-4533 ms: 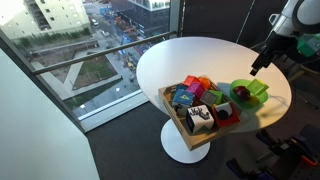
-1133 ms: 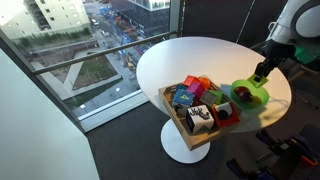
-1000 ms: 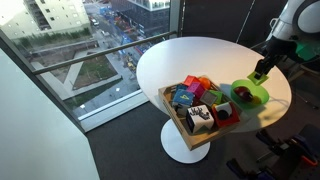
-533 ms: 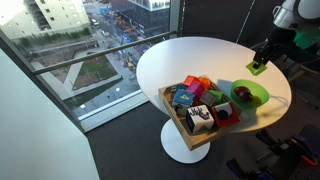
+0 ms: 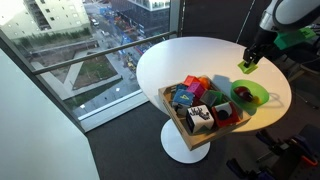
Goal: Put the yellow block on the table
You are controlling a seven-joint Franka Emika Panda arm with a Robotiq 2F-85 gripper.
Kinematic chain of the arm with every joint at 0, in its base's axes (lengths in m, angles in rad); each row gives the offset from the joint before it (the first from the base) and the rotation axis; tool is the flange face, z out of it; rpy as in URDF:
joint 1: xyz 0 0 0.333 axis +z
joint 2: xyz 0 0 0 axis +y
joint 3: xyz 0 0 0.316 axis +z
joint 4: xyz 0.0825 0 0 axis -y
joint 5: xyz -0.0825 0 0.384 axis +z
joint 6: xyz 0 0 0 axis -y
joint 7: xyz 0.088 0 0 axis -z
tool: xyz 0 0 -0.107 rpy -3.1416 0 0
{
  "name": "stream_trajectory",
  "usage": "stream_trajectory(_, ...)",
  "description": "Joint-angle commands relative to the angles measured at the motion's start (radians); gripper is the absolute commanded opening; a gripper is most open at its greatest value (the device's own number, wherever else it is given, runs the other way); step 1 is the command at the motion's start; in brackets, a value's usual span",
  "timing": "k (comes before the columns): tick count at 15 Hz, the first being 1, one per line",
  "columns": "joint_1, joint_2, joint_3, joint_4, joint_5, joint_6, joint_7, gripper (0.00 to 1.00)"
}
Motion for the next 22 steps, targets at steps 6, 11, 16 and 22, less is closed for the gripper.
stream_trajectory(6,-0.008,0.127,0.06,0.09,0.17,0.057,-0.035,0.25)
stream_trajectory(11,-0.012,0.144,0.094,0.074,0.274,0.063,-0.094,0.25)
stream_trajectory(16,-0.01,0.151,0.092,0.074,0.27,0.055,-0.094,0.73)
stream_trajectory(22,-0.003,0.127,0.084,0.062,0.245,0.051,-0.079,1.0)
